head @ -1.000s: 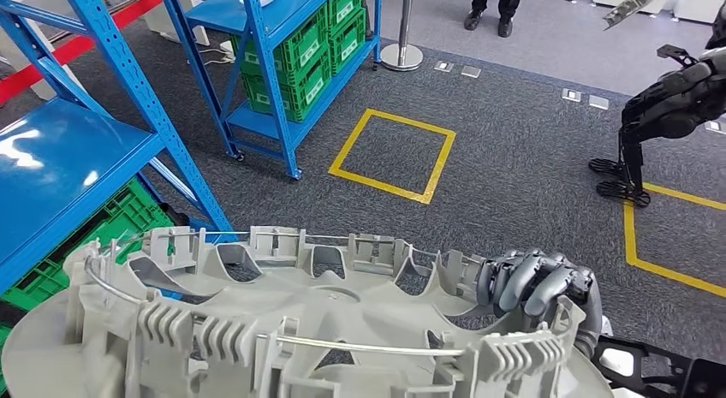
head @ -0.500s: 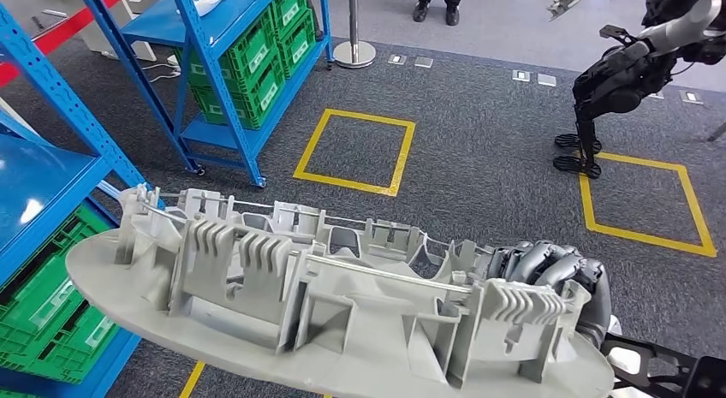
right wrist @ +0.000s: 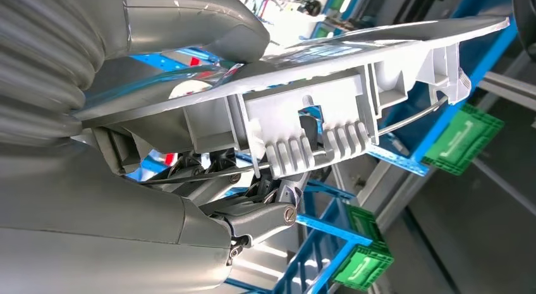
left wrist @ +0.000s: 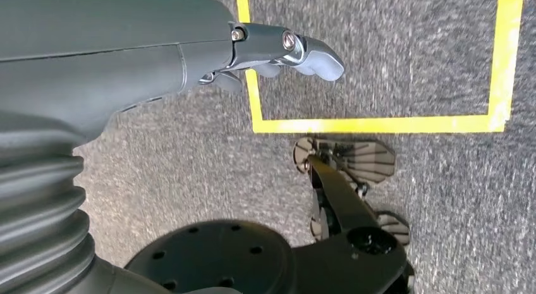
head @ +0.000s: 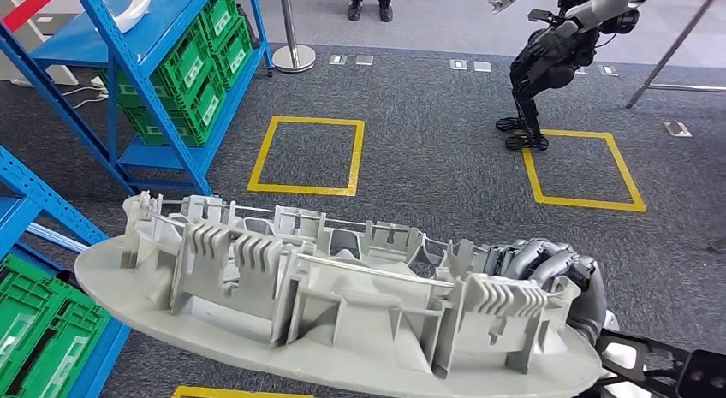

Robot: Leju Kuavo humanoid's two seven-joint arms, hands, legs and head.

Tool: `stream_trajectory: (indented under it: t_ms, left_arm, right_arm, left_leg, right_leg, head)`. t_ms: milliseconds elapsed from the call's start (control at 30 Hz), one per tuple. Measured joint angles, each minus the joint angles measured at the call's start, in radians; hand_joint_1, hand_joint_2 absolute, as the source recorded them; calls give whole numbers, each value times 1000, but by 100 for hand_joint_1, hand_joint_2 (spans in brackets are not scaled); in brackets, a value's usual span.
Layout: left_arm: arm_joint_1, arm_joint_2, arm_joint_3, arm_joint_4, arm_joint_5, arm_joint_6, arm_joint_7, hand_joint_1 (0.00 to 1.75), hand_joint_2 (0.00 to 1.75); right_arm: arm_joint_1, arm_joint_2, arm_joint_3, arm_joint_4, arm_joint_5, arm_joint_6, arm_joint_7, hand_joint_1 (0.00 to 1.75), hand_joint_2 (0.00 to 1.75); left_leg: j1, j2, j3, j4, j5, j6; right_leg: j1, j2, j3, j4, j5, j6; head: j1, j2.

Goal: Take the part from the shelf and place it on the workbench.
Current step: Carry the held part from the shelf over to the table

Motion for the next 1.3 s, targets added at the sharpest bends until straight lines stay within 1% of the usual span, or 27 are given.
stream_trajectory:
  t_ms: [67,133,167,200,233,267,333,367,400,433,500,533,600,667,700,733,767,800,867,933,1000,1067,1133,1200,1233,1267,1300]
  left_arm:
    - [-1,0,0,0,0,-1,-2,0,175]
    - [0,0,0,-1,1,-2,-4,0,175]
    - [1,1,0,-1,1,-2,-4,0,175]
    - [1,1,0,-1,1,-3,-4,0,175]
    - [1,1,0,-1,2,-4,-4,0,175]
    - [1,0,0,0,2,-6,-4,0,175]
    - [0,-1,0,0,2,-10,-4,0,175]
    - [0,-1,0,0,2,-11,-4,0,175]
    - [-1,-1,0,0,2,-11,-3,0,175]
    - [-1,-1,0,0,1,-12,-2,0,175]
    - [-3,-1,0,0,0,-13,0,0,175]
    - [-4,0,0,0,-1,-14,0,0,175]
    - [-4,1,0,1,-4,-17,0,0,175]
    - [-1,1,0,2,-9,-19,1,0,175]
    - [0,1,0,2,-11,-19,2,0,175]
    - [1,2,0,2,-13,-19,3,0,175]
    - [1,2,0,1,-14,-19,3,0,175]
    - [1,3,0,1,-14,-19,4,0,175]
    - [1,4,0,2,-16,-19,7,0,175]
    - [-1,5,0,2,-17,-19,11,0,175]
    - [-3,4,0,2,-17,-19,14,0,175]
    - [-3,4,0,2,-17,-19,16,0,175]
    - [-1,6,0,1,-18,-18,18,0,175]
    - [1,6,0,1,-18,-18,20,0,175]
    - [1,7,0,1,-18,-18,21,0,175]
    - [0,6,0,1,-18,-18,22,0,175]
    - [0,6,0,1,-18,-18,23,0,175]
  right_arm:
    - [2,0,0,-1,5,0,0,175,175]
    - [4,0,0,-1,9,0,0,175,175]
    - [6,0,0,-1,10,0,0,175,175]
    - [8,-1,0,-1,10,0,0,175,175]
    - [10,-1,0,-1,9,1,0,175,175]
    - [10,-2,0,-1,8,1,0,175,175]
    - [8,-4,0,-1,6,2,0,175,175]
    - [6,-4,0,-1,6,1,0,175,175]
    - [4,-5,0,-1,6,0,0,175,175]
    - [2,-6,0,-1,6,-2,0,175,175]
    - [1,-8,0,-1,7,-7,0,175,175]
    - [-1,-9,0,-1,7,-9,0,175,175]
    - [-5,-10,0,0,8,-14,0,175,175]
    - [-8,-10,1,0,7,-19,0,175,175]
    - [-7,-10,1,0,6,-21,0,175,175]
    - [-7,-10,1,0,6,-22,0,175,175]
    - [-7,-10,1,0,6,-23,0,175,175]
    - [-7,-10,1,0,5,-23,0,175,175]
    - [-8,-10,1,0,5,-24,0,175,175]
    - [-8,-11,1,0,6,-27,0,175,175]
    - [-5,-11,1,0,9,-32,0,175,175]
    - [-4,-11,2,-1,11,-38,0,175,175]
    - [-5,-11,4,-1,12,-40,0,175,175]
    - [-4,-11,6,0,12,-41,0,175,175]
    - [-3,-11,7,0,12,-42,0,175,175]
    - [-3,-12,8,0,12,-42,0,175,175]
    - [-3,-12,8,0,12,-42,0,175,175]
  left_leg:
    - [1,23,4,-9,6,14]
    - [-2,47,5,-10,5,21]
    - [-4,60,5,-10,4,23]
    - [-6,73,5,-9,3,24]
    - [-7,85,5,-9,1,24]
    - [-8,96,7,-9,0,23]
    - [-10,115,11,-7,-5,18]
    - [-12,123,13,-6,-8,14]
    - [-14,131,15,-6,-11,9]
    - [-15,138,16,-6,-12,4]
    - [-13,148,21,-7,-16,-6]
    - [-12,137,18,4,-26,-10]
    - [-8,94,-16,84,-74,-18]
    - [-6,62,-81,218,-134,-24]
    - [-6,58,-106,264,-144,-25]
    - [-5,56,-115,274,-133,-26]
    - [-4,53,-105,243,-104,-27]
    - [-1,45,-78,180,-63,-27]
    - [5,7,-23,52,-10,-25]
    - [4,-12,-3,4,-2,-15]
    - [0,6,-1,0,2,2]
    - [0,26,1,-7,8,17]
    - [-2,48,2,-9,9,26]
    - [-7,73,1,-9,6,30]
    - [-8,85,2,-9,5,31]
    - [-10,96,2,-8,4,31]
    - [-11,107,4,-8,2,30]
  right_leg:
    - [2,-41,-24,48,-29,8]
    - [4,-91,-85,173,-92,12]
    - [4,-101,-116,237,-117,14]
    - [3,-105,-134,275,-126,14]
    - [4,-107,-134,276,-116,13]
    - [4,-112,-110,234,-90,11]
    - [11,-145,-30,92,-35,0]
    - [16,-160,0,36,-18,-7]
    - [20,-170,16,5,-13,-13]
    - [24,-169,17,-2,-15,-19]
    - [21,-148,16,-8,-10,-29]
    - [17,-139,18,-12,-7,-34]
    - [10,-122,21,-17,-3,-43]
    - [9,-102,21,-17,-3,-45]
    - [9,-91,22,-17,-3,-45]
    - [8,-78,22,-16,-3,-45]
    - [7,-65,23,-15,-4,-44]
    - [6,-53,24,-13,-4,-41]
    - [4,-30,22,-7,-7,-31]
    - [4,-11,16,-5,-5,-16]
    - [0,1,12,-9,-1,-2]
    - [1,-37,-5,22,-20,7]
    - [3,-90,-57,132,-80,11]
    - [3,-103,-116,254,-129,13]
    - [3,-105,-125,274,-129,13]
    - [4,-108,-113,254,-110,11]
    - [5,-116,-82,197,-80,7]
  head:
    - [5,0]
    - [10,0]
    - [10,0]
    - [10,0]
    - [11,0]
    - [11,0]
    - [12,0]
    - [12,0]
    - [12,0]
    - [12,0]
    - [12,0]
    - [11,0]
    - [7,0]
    - [3,0]
    - [2,0]
    - [2,0]
    - [2,0]
    - [1,0]
    - [0,0]
    - [-1,0]
    - [-1,0]
    - [3,0]
    - [8,0]
    - [9,0]
    - [9,0]
    - [10,0]
    - [11,0]
